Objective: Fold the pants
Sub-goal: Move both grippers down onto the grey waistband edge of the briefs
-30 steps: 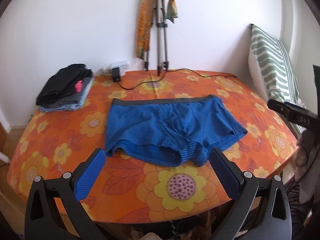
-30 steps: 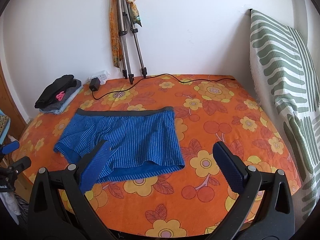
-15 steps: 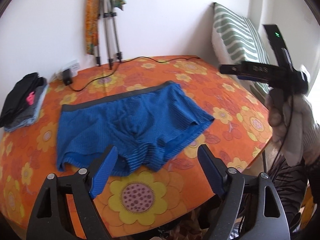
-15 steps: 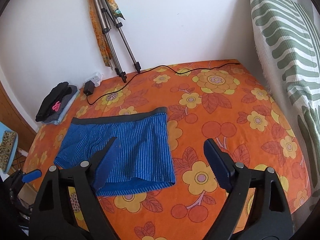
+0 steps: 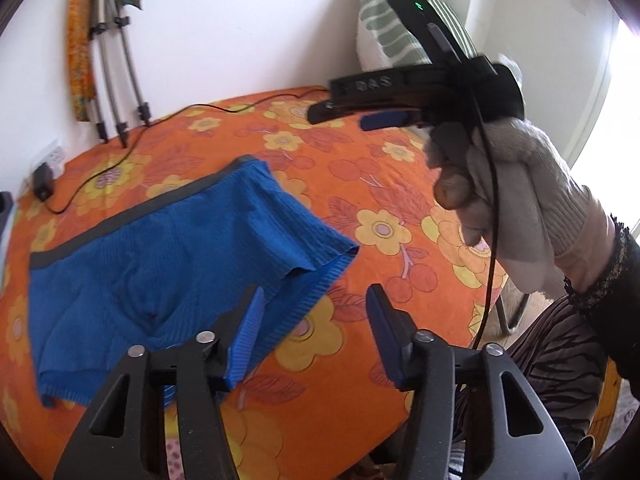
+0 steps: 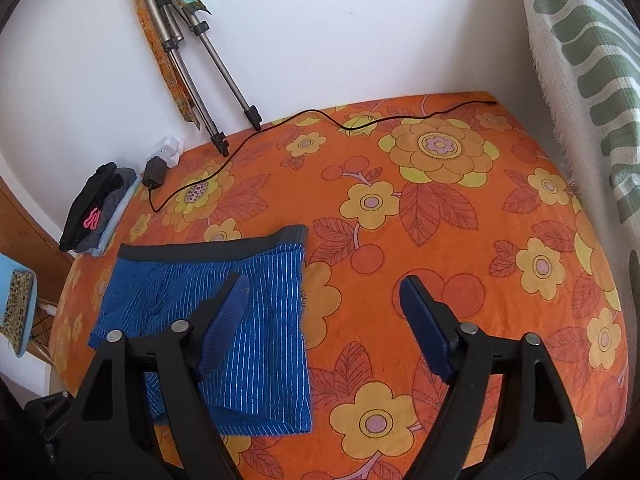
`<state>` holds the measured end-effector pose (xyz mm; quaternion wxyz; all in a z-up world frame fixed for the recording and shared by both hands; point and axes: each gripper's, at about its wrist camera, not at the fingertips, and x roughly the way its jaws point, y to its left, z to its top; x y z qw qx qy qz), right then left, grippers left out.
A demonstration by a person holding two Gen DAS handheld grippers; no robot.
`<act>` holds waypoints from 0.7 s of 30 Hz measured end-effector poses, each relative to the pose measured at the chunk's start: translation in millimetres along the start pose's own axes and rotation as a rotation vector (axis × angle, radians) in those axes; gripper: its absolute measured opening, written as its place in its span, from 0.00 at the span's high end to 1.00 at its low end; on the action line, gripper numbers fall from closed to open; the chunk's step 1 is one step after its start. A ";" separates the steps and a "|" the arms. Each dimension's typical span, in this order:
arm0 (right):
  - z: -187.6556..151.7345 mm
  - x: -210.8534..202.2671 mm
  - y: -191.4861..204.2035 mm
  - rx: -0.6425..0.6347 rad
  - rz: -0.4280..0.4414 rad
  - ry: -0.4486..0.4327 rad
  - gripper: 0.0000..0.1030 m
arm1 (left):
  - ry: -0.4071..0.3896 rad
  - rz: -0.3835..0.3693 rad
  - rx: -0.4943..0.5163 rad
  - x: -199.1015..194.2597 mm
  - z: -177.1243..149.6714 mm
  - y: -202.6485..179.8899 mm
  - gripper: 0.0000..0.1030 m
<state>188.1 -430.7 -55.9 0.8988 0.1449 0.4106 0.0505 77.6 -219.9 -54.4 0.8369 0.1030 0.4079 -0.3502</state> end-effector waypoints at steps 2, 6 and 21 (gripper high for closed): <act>3.6 11.3 -5.0 0.016 0.011 0.020 0.31 | 0.022 -0.023 0.001 15.1 4.2 -3.1 0.57; 9.5 33.9 -8.6 0.008 0.043 0.060 0.33 | 0.048 -0.054 -0.008 34.2 9.8 -7.6 0.62; 24.0 99.0 -30.8 0.087 0.218 0.193 0.43 | 0.102 -0.015 0.117 89.9 23.2 -34.0 0.65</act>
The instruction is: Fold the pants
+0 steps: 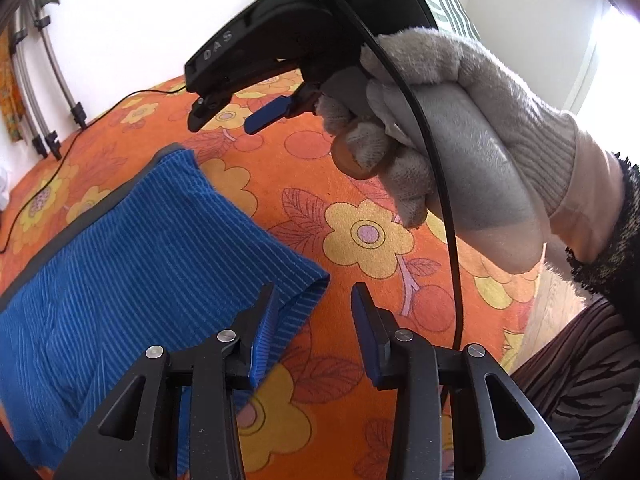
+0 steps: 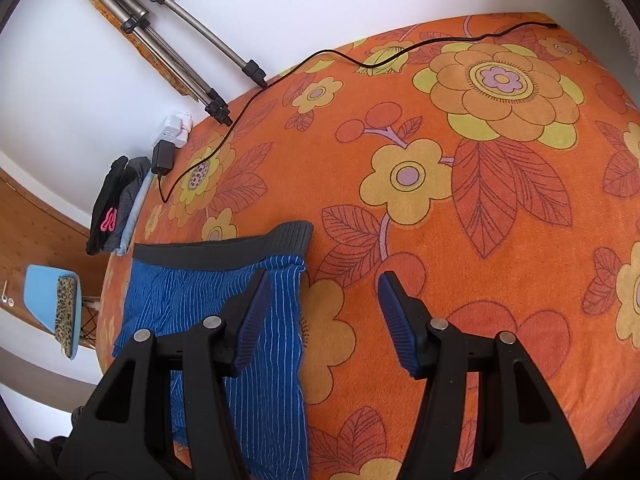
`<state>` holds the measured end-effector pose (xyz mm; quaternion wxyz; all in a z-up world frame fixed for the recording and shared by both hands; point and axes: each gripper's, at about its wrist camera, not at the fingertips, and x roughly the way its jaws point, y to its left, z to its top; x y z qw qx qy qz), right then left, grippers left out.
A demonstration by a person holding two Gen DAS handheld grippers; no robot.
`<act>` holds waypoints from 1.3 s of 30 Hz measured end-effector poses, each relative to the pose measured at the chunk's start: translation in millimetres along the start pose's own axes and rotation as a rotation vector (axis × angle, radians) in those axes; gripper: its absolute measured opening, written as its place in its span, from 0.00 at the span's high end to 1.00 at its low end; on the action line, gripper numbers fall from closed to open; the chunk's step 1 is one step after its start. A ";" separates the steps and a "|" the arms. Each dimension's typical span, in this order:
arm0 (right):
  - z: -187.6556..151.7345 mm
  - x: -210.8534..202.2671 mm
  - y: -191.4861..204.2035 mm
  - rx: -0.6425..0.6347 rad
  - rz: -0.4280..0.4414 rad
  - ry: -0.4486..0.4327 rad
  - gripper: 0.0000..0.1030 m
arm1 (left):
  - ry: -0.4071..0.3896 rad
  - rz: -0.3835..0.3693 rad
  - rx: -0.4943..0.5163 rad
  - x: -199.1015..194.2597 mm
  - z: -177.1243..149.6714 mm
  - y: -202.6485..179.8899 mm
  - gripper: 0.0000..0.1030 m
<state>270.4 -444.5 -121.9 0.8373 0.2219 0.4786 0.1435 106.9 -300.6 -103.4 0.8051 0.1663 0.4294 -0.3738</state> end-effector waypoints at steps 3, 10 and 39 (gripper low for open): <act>3.1 3.5 -7.4 0.025 0.016 0.010 0.43 | -0.005 0.018 0.025 4.8 1.6 -6.4 0.65; 7.2 17.5 -11.8 0.043 0.052 0.041 0.46 | 0.010 0.073 0.046 14.4 0.2 -11.7 0.80; 22.0 45.4 13.2 0.019 0.115 0.065 0.91 | -0.094 0.010 -0.090 -25.8 -2.8 7.6 0.96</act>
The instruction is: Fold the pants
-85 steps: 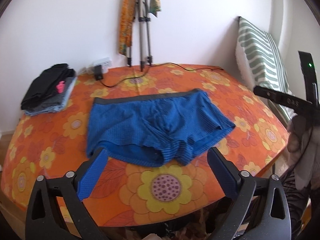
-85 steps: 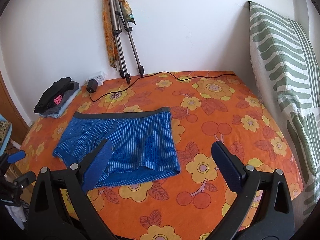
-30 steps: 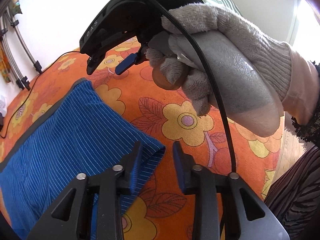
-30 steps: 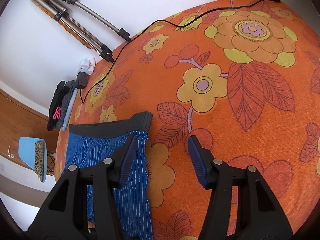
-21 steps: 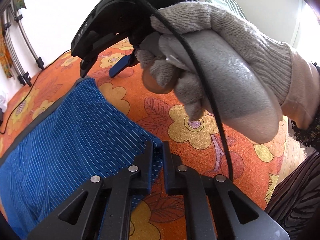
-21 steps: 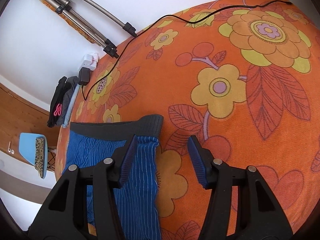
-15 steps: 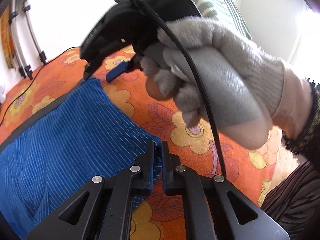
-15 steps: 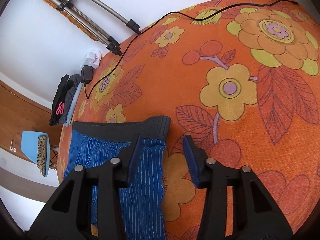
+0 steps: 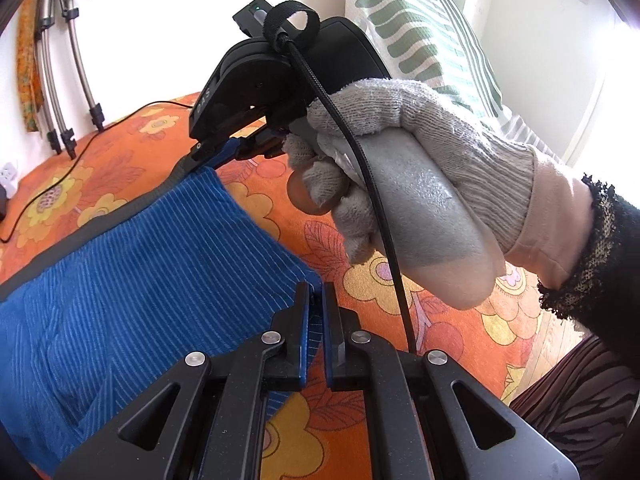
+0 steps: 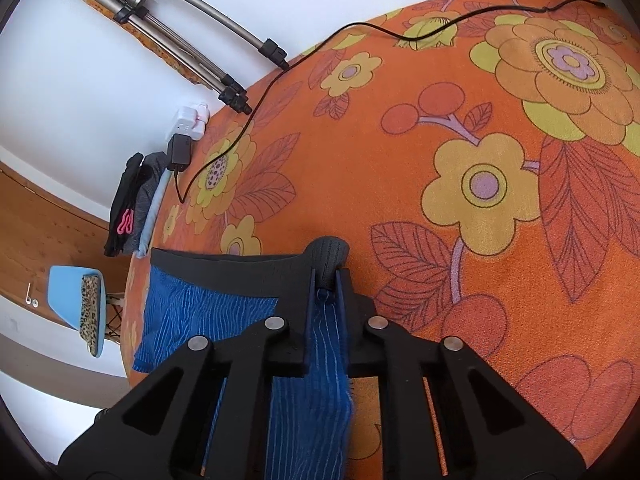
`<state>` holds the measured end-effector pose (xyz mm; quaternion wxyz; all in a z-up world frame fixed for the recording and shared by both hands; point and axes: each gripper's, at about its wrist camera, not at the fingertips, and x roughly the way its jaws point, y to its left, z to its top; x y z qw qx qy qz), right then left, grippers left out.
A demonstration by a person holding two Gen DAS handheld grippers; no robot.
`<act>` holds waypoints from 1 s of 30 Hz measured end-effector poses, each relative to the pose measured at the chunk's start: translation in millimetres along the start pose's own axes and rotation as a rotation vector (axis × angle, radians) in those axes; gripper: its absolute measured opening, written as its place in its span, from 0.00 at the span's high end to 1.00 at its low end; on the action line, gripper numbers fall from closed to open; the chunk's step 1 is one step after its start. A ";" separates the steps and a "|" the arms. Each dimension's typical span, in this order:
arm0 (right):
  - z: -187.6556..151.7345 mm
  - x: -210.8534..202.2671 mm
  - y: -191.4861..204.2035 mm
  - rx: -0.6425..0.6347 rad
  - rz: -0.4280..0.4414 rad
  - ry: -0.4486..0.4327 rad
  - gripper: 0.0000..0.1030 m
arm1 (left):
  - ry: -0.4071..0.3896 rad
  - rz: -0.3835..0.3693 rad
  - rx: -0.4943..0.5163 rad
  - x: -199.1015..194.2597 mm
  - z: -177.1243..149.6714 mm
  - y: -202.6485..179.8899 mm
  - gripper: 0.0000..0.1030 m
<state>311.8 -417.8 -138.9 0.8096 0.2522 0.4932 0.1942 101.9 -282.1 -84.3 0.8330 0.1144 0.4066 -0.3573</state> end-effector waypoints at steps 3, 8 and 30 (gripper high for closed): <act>1.7 -4.1 5.6 -0.013 -0.005 -0.016 0.92 | -0.015 0.004 -0.011 -2.4 2.8 9.4 0.96; 6.5 -10.3 18.8 -0.021 -0.017 -0.045 0.93 | -0.047 0.007 -0.041 -15.9 3.3 21.3 0.96; 16.5 -9.5 163.0 -0.128 -0.098 -0.149 0.93 | -0.227 0.113 -0.255 -113.9 -41.5 99.5 0.96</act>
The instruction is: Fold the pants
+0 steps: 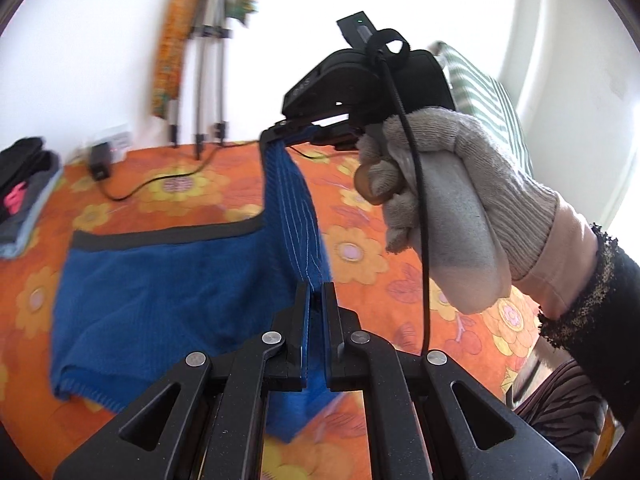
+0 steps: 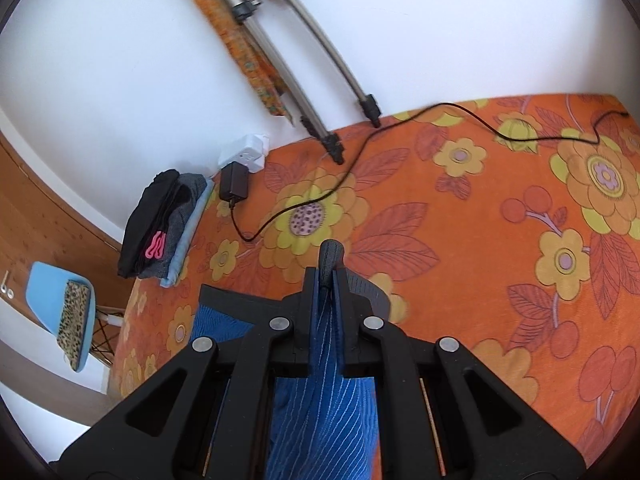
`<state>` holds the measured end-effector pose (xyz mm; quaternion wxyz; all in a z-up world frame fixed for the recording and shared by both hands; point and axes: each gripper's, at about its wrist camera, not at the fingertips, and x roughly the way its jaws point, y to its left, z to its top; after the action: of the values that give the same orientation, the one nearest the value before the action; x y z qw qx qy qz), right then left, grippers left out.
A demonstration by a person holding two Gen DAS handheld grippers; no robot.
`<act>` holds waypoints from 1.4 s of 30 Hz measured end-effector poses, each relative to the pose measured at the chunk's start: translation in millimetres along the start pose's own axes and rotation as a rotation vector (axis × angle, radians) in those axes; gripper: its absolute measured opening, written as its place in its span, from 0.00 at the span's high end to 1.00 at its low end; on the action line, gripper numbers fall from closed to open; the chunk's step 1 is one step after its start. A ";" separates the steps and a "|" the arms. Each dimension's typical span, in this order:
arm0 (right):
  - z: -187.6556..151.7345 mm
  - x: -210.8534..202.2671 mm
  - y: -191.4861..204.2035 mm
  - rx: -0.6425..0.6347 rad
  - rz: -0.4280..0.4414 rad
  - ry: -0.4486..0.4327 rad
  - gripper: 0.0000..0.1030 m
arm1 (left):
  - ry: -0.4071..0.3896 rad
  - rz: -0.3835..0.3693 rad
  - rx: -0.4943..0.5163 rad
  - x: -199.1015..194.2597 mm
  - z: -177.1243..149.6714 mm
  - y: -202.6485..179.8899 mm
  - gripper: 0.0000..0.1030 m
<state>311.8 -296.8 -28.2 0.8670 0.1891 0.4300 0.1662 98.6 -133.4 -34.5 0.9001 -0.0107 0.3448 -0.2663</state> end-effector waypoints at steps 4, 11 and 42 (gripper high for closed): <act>-1.1 13.2 40.3 -0.058 -0.047 0.012 0.94 | -0.018 0.029 -0.054 -17.1 -9.2 27.3 0.96; -10.4 42.5 94.7 -0.140 -0.109 0.040 0.94 | -0.042 0.079 -0.143 -42.5 -24.6 74.6 0.96; -65.9 205.9 222.2 -0.411 -0.287 0.238 0.94 | 0.007 0.205 -0.402 -60.8 -86.9 190.7 0.96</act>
<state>349.0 2.3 -101.0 0.8453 -0.0746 0.5085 0.1463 96.4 74.1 -102.0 0.9010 -0.1537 0.3934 -0.0993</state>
